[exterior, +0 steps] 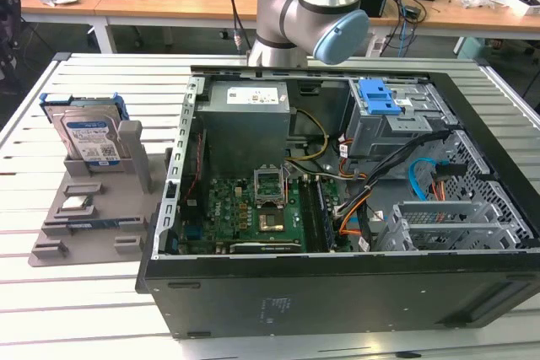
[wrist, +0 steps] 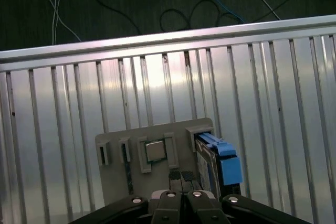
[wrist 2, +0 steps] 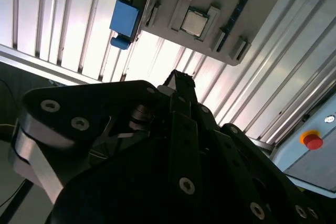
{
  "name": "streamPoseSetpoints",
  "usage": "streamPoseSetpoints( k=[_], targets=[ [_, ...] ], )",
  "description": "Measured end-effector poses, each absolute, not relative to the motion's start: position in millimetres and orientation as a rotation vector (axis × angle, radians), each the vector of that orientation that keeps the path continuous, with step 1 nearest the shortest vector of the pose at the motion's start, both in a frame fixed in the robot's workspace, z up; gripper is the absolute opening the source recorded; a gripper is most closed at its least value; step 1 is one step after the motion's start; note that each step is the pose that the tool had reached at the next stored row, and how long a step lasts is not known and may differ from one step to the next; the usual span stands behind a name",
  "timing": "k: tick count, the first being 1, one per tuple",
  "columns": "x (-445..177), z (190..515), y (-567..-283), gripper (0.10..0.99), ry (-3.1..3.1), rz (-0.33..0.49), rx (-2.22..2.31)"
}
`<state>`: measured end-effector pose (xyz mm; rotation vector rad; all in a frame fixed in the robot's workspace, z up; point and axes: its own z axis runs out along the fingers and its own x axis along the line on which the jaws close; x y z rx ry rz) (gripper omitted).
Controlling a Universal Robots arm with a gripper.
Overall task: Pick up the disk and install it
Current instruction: 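Pick up the disk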
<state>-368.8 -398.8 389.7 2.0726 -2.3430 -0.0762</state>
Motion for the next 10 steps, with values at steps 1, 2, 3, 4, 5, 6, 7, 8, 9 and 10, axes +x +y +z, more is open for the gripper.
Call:
streamPoseSetpoints(
  k=[1, 2, 3, 4, 5, 6, 7, 8, 9, 10],
  targets=[
    [-368.8, 389.7, -398.8, 0.106, -2.343, -0.076, 2.072],
    [-368.8, 389.7, -398.8, 0.106, -2.343, -0.076, 2.072],
    [-368.8, 389.7, -398.8, 0.106, -2.344, -0.076, 2.072],
    [-368.8, 389.7, -398.8, 0.169, -2.344, -0.076, 2.072],
    [-368.8, 389.7, -398.8, 0.169, -2.344, -0.076, 2.071],
    [-368.8, 389.7, -398.8, 0.231, -2.344, -0.076, 2.071],
    [-368.8, 389.7, -398.8, 0.353, -2.344, -0.076, 2.071],
    [-368.8, 389.7, -398.8, 0.353, -2.345, -0.076, 2.071],
    [-368.8, 389.7, -398.8, 0.353, -2.345, -0.076, 2.070],
    [-368.8, 389.7, -398.8, 0.420, -2.345, -0.076, 2.070]
  ],
)
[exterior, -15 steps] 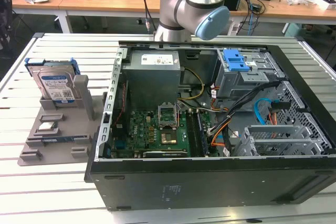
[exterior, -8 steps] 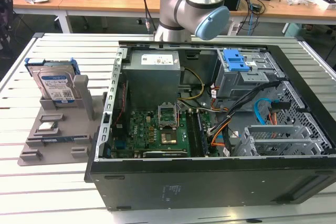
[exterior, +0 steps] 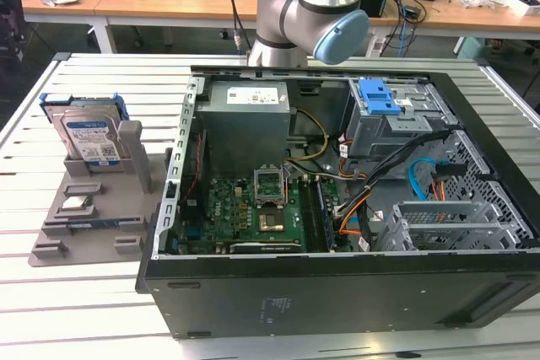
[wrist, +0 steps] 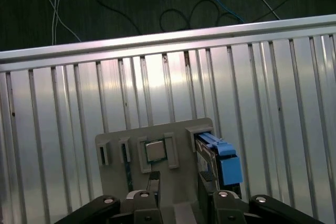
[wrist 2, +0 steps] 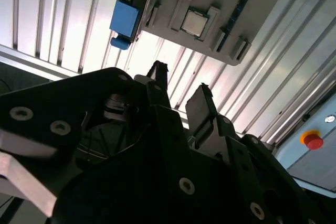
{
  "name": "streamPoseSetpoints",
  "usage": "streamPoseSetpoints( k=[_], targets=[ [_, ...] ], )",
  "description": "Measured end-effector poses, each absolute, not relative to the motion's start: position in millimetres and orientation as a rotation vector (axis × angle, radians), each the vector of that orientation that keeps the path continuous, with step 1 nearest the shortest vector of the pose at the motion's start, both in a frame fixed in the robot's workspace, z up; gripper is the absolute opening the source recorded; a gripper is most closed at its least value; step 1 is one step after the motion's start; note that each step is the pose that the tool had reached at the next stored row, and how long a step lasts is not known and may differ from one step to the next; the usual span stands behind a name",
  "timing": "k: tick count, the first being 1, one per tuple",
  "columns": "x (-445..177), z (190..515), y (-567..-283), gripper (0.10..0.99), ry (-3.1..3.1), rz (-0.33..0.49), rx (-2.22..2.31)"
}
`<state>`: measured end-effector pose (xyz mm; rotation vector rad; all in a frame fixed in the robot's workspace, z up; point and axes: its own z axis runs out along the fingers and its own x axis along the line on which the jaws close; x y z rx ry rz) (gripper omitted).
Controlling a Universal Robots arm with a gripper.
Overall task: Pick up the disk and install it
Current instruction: 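Pick up the disk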
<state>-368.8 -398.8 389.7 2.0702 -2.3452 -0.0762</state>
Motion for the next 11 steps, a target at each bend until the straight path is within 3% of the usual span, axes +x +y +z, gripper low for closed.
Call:
streamPoseSetpoints(
  k=[11],
  targets=[
    [-366, 390, -388, 0.420, -2.345, -0.076, 2.070]
  ],
)
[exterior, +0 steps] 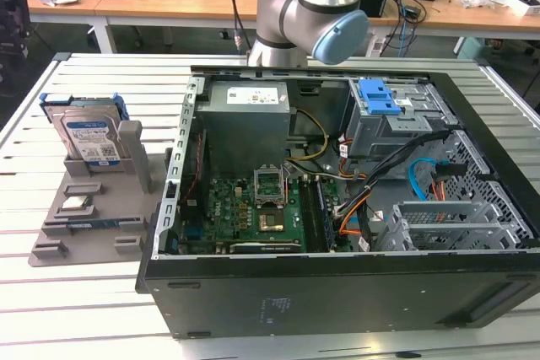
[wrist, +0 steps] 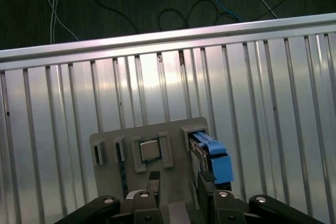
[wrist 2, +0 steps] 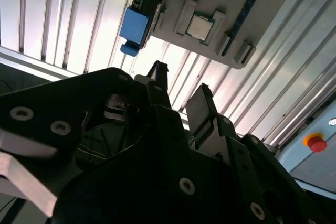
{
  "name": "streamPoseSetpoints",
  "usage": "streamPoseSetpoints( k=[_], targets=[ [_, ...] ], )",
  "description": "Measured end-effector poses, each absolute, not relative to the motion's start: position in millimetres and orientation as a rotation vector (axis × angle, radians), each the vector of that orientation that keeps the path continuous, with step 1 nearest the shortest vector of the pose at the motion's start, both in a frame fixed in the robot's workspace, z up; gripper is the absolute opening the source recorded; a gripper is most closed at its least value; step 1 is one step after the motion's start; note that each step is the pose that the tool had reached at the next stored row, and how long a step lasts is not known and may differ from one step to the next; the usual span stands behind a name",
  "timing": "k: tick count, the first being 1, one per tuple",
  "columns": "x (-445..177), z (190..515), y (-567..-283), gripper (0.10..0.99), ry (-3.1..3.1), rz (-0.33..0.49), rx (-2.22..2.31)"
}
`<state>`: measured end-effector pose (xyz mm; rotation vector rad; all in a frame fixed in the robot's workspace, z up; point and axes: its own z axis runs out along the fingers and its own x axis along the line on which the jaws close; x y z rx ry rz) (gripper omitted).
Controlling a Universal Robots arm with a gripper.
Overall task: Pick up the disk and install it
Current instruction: 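Pick up the disk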
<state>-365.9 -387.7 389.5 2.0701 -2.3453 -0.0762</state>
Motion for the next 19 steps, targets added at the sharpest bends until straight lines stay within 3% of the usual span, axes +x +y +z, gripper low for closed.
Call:
streamPoseSetpoints(
  k=[19],
  targets=[
    [-358, 376, -368, 0.420, -2.344, -0.073, 2.069]
  ],
)
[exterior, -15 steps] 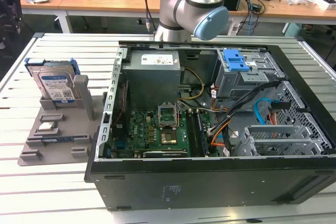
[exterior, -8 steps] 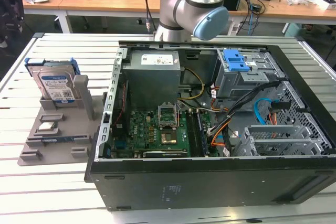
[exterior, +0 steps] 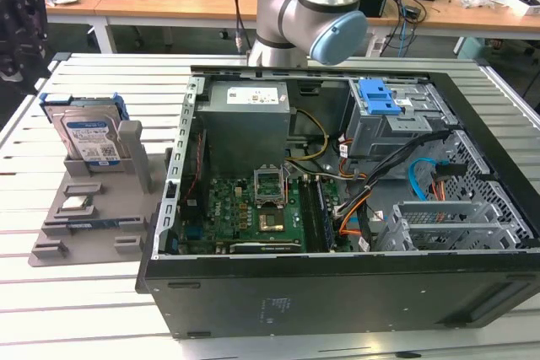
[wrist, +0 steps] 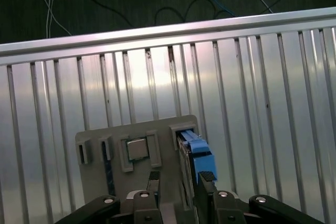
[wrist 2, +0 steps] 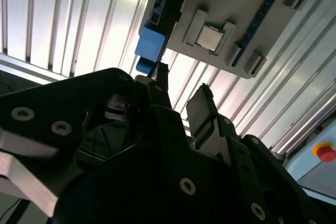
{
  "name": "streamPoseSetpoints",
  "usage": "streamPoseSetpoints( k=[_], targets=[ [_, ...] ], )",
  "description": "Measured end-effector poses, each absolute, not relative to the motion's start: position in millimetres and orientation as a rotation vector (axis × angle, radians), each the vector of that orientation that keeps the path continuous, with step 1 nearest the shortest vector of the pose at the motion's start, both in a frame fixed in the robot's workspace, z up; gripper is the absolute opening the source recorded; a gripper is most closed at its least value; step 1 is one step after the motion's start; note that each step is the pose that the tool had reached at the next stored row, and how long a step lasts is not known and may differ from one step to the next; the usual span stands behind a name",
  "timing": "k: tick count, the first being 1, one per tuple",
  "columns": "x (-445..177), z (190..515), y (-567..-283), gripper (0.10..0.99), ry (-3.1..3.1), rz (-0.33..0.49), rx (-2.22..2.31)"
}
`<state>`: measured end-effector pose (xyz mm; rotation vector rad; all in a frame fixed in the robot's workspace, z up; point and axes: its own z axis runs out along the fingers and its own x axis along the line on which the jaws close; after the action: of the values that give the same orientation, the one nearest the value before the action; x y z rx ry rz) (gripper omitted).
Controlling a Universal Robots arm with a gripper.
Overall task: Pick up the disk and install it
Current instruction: 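Pick up the disk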
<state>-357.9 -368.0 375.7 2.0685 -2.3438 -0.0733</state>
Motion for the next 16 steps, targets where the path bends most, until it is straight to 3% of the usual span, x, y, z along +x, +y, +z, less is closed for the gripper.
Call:
streamPoseSetpoints(
  k=[16],
  targets=[
    [-346, 370, -344, 0.420, -2.330, -0.062, 2.074]
  ],
)
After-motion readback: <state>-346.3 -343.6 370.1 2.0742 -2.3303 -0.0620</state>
